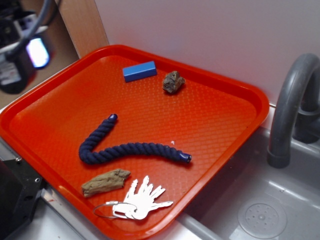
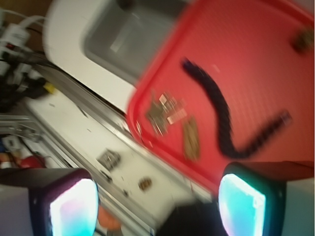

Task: Grab the silver keys.

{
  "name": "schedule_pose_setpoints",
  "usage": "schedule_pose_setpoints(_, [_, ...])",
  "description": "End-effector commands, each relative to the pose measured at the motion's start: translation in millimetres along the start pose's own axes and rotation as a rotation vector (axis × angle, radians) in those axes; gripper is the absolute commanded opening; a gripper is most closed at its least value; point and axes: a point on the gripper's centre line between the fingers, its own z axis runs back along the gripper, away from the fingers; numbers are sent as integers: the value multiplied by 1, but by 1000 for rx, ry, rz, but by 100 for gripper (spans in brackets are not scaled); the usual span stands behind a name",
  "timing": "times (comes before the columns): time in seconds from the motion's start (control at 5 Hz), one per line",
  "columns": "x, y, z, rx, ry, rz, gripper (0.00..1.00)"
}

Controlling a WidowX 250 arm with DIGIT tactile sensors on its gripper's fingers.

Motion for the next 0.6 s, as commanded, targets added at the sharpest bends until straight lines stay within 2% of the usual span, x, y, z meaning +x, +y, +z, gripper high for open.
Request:
schedule_pose_setpoints(0.0, [0,-8,6,10,-11,-7,100])
schedule_pose_setpoints(0.2, [0,-8,6,10,-11,-7,100])
schedule_pose_setpoints(0.4, [-3,-22,-24,24,2,-40,100])
